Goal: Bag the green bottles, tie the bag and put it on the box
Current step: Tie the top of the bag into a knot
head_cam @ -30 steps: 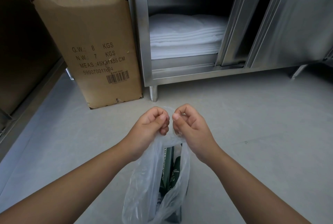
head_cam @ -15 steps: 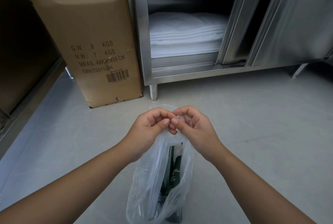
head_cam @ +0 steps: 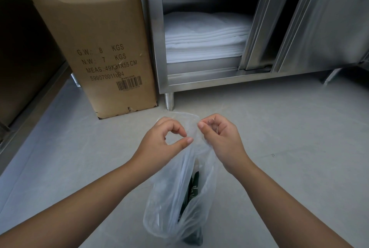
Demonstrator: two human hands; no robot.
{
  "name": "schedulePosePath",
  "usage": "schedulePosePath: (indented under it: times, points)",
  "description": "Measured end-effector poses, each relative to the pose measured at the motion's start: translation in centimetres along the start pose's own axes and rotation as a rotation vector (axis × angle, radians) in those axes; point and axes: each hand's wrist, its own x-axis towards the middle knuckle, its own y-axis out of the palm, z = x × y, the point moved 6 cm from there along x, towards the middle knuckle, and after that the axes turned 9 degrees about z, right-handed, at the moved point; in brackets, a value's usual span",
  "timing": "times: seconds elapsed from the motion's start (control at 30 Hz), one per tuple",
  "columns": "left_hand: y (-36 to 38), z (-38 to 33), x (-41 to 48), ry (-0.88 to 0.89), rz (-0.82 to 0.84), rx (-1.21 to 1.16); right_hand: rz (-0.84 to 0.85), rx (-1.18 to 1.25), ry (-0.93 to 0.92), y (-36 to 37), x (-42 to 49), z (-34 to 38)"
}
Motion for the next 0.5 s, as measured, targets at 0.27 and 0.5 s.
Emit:
schedulePosePath:
  times: [0.27, 0.5]
  points:
    - [0.3, 0.43, -0.2, -0.056, 0.017, 0.171, -0.049, -0.014, 0.019, -0.42, 0.27, -0.22]
    - [0.56, 0.82, -0.09, -0.042, 0.062, 0.145, -0.038, -0.006, 0.015, -0.39, 0.14, -0.16]
